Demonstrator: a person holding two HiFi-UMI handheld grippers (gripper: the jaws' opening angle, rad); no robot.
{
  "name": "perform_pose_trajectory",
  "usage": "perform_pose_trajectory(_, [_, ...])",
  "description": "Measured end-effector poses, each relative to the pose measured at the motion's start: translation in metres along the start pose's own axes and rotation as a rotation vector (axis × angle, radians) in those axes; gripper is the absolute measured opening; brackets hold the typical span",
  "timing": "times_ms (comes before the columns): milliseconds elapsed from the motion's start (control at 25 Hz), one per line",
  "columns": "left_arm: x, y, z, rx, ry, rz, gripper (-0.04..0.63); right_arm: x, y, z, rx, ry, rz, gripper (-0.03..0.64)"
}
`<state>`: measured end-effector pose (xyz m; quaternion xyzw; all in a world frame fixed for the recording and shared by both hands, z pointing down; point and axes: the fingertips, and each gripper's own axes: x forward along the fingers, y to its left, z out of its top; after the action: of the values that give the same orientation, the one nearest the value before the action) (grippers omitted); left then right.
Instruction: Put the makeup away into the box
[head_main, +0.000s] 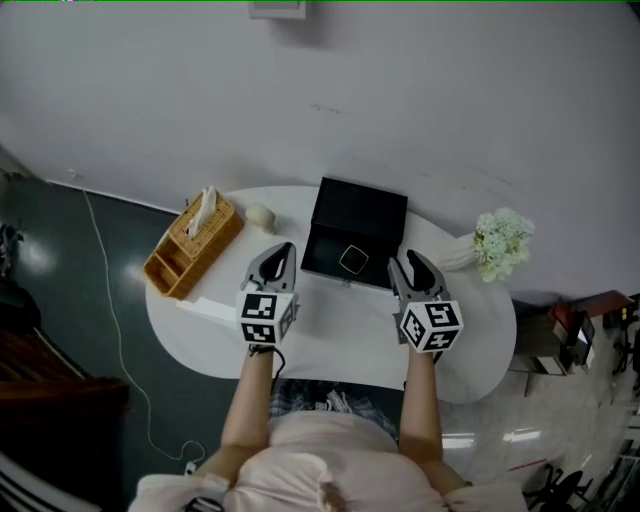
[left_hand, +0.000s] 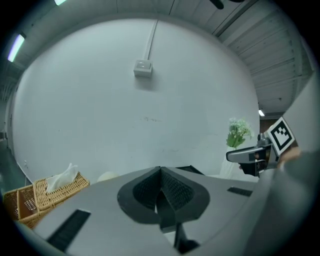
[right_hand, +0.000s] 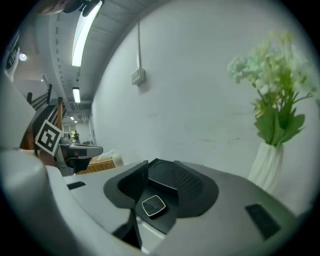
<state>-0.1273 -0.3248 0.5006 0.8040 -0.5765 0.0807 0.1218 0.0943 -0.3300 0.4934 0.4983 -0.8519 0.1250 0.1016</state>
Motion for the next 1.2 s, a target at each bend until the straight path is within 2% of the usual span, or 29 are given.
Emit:
perform_pose_trajectory(280, [-0.02,-0.022,0.035,0.052,-0.077,-0.053,0.025,-0.061,-0.017,0.027,-0.035,-0.168,-0.127,0.017])
perform_pose_trajectory(720, [-0.036,-0.034,0.047,0.06,-0.123,-0.067,0.025,-0.122,-0.041,0.03,-0.036,-0.258,-0.245,0.017])
perform_pose_trajectory(920, [-0.04,-0.04,0.047,0.07,-0.126,-0.076,0.025,-0.132,-0.045,0.026,-0.078,-0.243,-0.289,0.014])
perform_pose_trajectory(1200, [-0.043,-0.043,0.045,0.059,-0.122,-0.075,0.025,-0.137,-0.047,0.021,-0.077,-0.227,-0.299,0.014])
